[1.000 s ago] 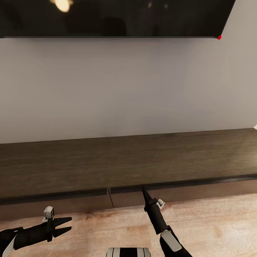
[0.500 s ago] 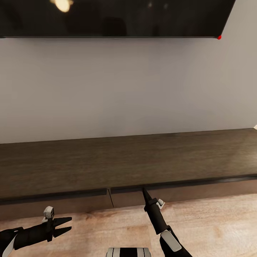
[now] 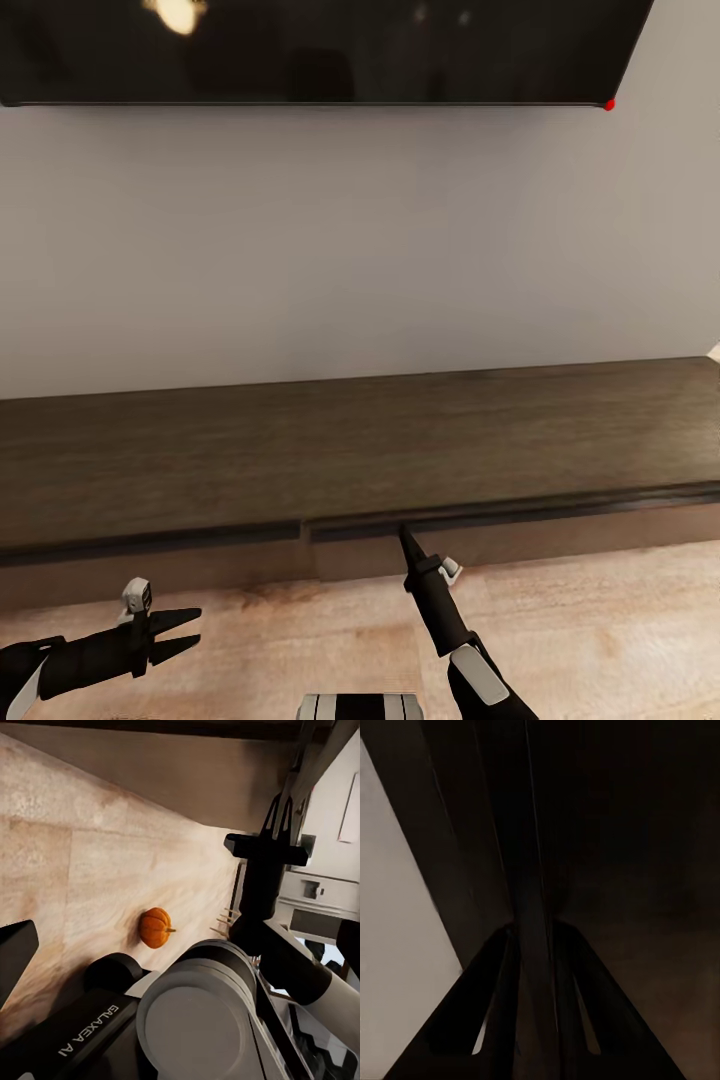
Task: Place each of the two pumpkins and all three candles from the living room inside a cabinet in the living room (use any cabinet), then make sure every cabinet is closed, and position the cauldron so it is next to a table in the living room.
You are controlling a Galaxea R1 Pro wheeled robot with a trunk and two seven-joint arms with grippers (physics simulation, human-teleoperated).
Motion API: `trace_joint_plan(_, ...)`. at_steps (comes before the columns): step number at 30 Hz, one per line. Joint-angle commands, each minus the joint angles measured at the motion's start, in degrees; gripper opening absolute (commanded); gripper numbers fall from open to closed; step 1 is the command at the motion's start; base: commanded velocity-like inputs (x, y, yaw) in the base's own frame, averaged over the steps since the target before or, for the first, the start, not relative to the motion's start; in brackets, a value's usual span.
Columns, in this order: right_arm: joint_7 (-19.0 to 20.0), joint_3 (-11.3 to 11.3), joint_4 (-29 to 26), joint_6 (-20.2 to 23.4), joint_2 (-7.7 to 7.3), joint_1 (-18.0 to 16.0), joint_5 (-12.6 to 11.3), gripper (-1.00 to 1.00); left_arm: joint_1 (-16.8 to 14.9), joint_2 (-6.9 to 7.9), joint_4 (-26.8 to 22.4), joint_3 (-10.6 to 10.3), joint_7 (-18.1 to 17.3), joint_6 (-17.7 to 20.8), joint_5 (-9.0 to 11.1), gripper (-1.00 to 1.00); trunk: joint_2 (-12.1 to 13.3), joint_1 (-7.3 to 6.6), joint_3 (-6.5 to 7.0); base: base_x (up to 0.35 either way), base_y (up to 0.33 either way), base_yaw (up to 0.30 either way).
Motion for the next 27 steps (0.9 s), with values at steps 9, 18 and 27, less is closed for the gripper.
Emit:
trace_joint_plan(9, 0.6, 0.04, -0.03, 0.94, 0.04, -0.05, -0.45, -1.0, -0.01, 0.0, -0.01, 0.03, -0.22, 0.61, -0.09, 1.0, -0.02, -0.03, -0.04, -0.131, 0.0, 0.0)
trace_joint_plan(18, 0.6, 0.04, -0.03, 0.94, 0.04, -0.02, -0.43, -1.0, -0.01, 0.01, -0.01, 0.04, -0.22, 0.61, -0.09, 1.0, -0.02, -0.03, -0.04, -0.159, 0.0, 0.0)
trace_joint_plan(27, 0.6, 0.04, -0.03, 0.94, 0.04, -0.06, -0.42, -1.0, -0.01, 0.01, -0.01, 0.04, -0.22, 0.61, -0.12, 1.0, -0.02, -0.03, -0.04, -0.173, 0.0, 0.0)
